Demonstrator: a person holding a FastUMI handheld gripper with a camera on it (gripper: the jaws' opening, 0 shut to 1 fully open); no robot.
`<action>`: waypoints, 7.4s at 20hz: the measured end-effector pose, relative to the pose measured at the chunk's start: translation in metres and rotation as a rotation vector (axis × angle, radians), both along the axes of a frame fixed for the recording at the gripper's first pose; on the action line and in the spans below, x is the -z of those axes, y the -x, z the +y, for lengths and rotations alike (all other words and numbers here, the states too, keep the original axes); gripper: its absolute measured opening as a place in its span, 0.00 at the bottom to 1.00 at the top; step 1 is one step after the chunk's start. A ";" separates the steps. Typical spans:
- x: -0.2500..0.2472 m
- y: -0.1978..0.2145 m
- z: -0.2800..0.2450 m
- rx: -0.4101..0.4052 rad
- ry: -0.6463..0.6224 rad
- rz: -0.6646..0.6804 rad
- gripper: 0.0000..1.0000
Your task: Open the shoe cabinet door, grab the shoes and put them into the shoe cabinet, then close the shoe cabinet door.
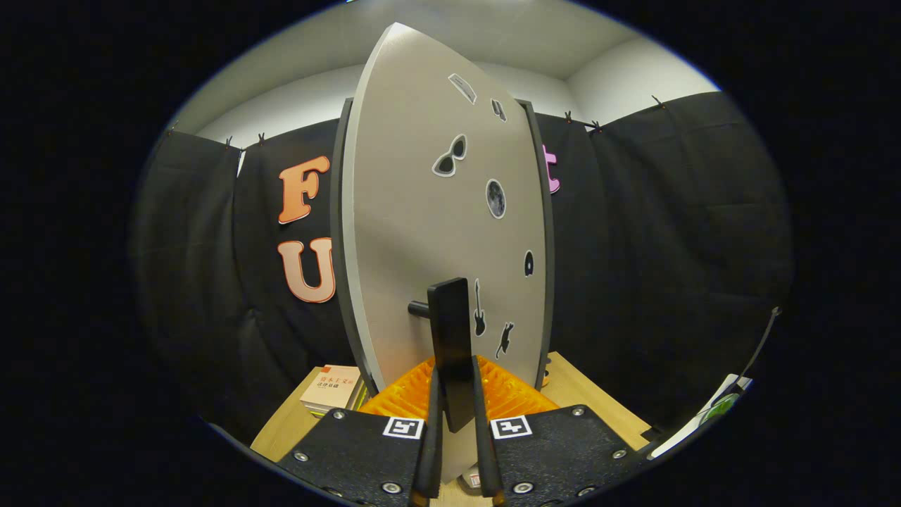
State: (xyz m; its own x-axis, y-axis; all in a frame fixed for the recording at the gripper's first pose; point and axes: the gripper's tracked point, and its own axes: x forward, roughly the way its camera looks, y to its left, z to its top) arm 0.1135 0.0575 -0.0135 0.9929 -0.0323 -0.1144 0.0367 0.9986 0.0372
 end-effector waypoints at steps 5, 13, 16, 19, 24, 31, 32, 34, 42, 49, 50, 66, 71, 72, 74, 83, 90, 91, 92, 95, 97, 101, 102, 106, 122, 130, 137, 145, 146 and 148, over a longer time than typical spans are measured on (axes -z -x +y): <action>0.006 0.014 -0.043 0.057 0.000 0.015 0.17; 0.010 0.023 -0.107 0.138 0.032 0.008 0.17; 0.010 0.028 -0.128 0.162 0.009 0.005 0.17; 0.008 0.036 -0.153 0.195 0.001 -0.008 0.17; 0.011 0.042 -0.175 0.247 0.027 -0.003 0.12; 0.014 0.053 -0.191 0.301 0.041 0.015 0.09; 0.015 0.052 -0.191 0.305 0.042 0.017 0.09; 0.015 0.054 -0.184 0.286 0.028 0.016 0.09; 0.025 0.053 -0.130 0.177 0.025 0.037 0.09; 0.095 0.038 -0.084 0.062 0.000 0.181 0.12; 0.109 0.036 -0.076 0.043 -0.004 0.206 0.12; 0.352 -0.011 0.017 -0.209 0.005 0.646 0.13; 0.413 -0.030 0.031 -0.250 0.013 0.751 0.13; 0.424 -0.032 0.032 -0.256 0.015 0.773 0.13; 0.442 -0.038 0.036 -0.266 0.009 0.804 0.13; 0.490 -0.083 0.053 -0.281 -0.016 0.852 0.14; 0.484 -0.097 0.052 -0.265 0.001 0.811 0.05; 0.476 -0.100 0.050 -0.262 0.021 0.787 0.05; 0.468 -0.099 0.048 -0.269 0.023 0.777 0.05; 0.433 -0.090 0.038 -0.265 0.018 0.751 0.05; 0.405 -0.090 0.031 -0.240 0.014 0.702 0.05; 0.342 -0.089 0.021 -0.234 0.028 0.620 0.05; 0.325 -0.091 0.019 -0.235 0.040 0.603 0.05; 0.261 -0.104 0.019 -0.237 0.034 0.506 0.05; 0.112 -0.248 0.024 -0.261 0.107 0.318 0.05; 0.102 -0.344 0.027 -0.258 0.140 0.324 0.05; 0.134 -0.404 0.041 -0.262 0.160 0.413 0.05; 0.155 -0.417 0.040 -0.228 0.162 0.443 0.16; 0.155 -0.414 0.041 -0.229 0.163 0.442 0.19; 0.149 -0.406 0.041 -0.233 0.160 0.432 0.23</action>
State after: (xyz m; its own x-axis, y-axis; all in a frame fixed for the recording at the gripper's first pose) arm 0.5191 0.0990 -0.1628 0.8391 0.1335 -0.5273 -0.2092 0.9741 -0.0862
